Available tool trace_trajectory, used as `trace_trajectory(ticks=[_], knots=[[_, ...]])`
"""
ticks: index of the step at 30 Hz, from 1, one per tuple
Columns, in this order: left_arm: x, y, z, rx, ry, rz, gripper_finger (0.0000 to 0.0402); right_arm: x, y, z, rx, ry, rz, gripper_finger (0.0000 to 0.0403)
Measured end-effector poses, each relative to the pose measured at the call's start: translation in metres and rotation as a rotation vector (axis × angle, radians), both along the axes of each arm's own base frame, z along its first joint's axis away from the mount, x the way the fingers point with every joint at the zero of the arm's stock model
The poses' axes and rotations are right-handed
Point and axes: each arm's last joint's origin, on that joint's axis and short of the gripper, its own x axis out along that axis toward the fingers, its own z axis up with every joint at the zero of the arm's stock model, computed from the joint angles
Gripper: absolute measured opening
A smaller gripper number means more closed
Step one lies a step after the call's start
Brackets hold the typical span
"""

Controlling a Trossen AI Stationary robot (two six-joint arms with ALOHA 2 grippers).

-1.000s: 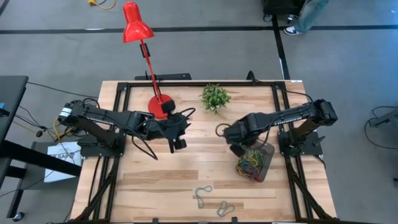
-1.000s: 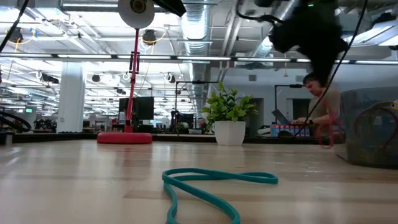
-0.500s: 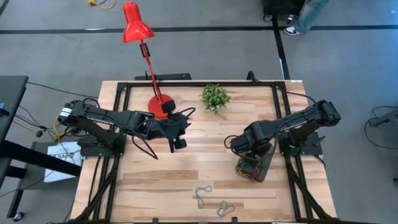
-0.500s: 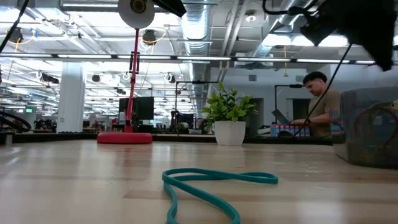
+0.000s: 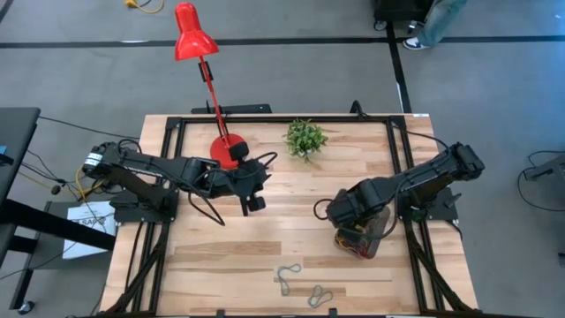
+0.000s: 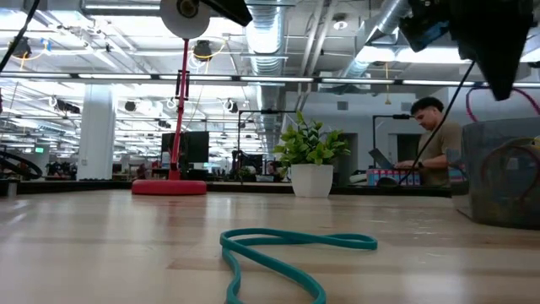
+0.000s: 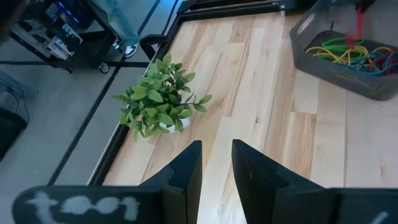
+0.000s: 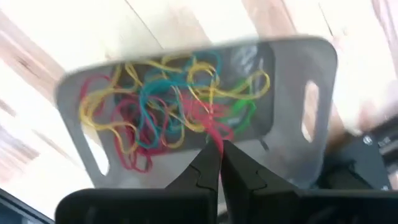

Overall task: Pick and place items into bin
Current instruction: Put the red rubber band into the black bin

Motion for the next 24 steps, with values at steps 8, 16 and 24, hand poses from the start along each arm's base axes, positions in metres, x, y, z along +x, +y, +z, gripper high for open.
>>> trace_trajectory(ticks=[8, 16, 24], knots=[[0.000, 0.000, 0.000, -0.042, -0.027, 0.033, 0.0080, 0.007, 0.002, -0.011, -0.002, -0.049, -0.007, 0.0003], [0.000, 0.000, 0.000, -0.043, -0.027, 0.034, 0.0080, -0.008, 0.007, -0.047, 0.027, 0.037, -0.084, 0.0003], [0.000, 0.000, 0.000, -0.042, -0.026, 0.034, 0.0080, -0.017, 0.007, -0.072, 0.001, 0.046, -0.213, 0.0011]])
